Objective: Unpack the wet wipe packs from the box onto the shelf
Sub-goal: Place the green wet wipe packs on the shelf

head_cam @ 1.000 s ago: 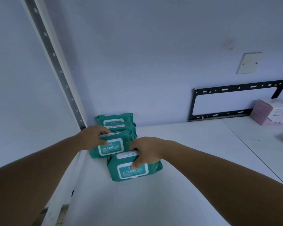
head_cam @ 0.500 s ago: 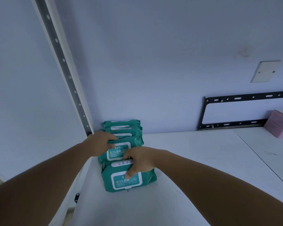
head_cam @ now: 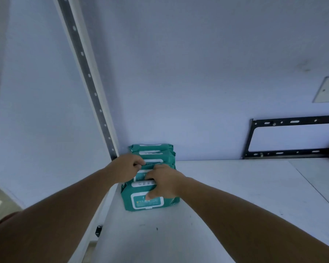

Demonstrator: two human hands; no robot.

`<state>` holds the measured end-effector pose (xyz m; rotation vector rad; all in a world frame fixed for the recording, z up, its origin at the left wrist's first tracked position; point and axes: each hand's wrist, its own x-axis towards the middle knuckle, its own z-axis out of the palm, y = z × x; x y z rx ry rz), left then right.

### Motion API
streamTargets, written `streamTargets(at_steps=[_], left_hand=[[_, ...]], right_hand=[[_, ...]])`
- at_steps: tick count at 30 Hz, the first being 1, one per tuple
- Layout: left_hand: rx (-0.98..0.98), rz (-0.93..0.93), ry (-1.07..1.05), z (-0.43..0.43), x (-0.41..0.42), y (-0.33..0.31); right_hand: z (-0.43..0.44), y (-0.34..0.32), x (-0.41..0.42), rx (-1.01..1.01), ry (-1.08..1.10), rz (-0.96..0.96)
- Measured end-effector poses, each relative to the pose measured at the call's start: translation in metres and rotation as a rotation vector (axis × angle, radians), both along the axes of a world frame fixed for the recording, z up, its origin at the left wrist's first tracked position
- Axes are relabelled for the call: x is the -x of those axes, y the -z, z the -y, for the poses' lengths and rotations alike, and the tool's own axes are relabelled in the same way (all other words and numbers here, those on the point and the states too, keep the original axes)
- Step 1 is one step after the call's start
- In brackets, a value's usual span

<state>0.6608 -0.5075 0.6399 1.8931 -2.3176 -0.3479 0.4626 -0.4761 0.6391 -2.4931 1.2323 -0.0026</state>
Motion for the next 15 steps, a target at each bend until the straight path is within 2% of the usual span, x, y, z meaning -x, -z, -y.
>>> streamTargets(at_steps=[1, 5, 9, 15], left_hand=[[-0.004, 0.0, 0.001, -0.002, 0.001, -0.001], [-0.024, 0.01, -0.023, -0.008, 0.005, -0.002], [-0.019, 0.061, -0.036, -0.012, 0.005, 0.001], [-0.052, 0.119, -0.003, -0.027, 0.011, -0.004]], right_hand=[[0.0, 0.002, 0.001, 0.04, 0.028, 0.021], [-0.001, 0.003, 0.001, -0.009, 0.154, 0.146], [0.0, 0.0, -0.002, -0.016, 0.145, 0.096], [-0.005, -0.003, -0.001, 0.136, 0.146, -0.067]])
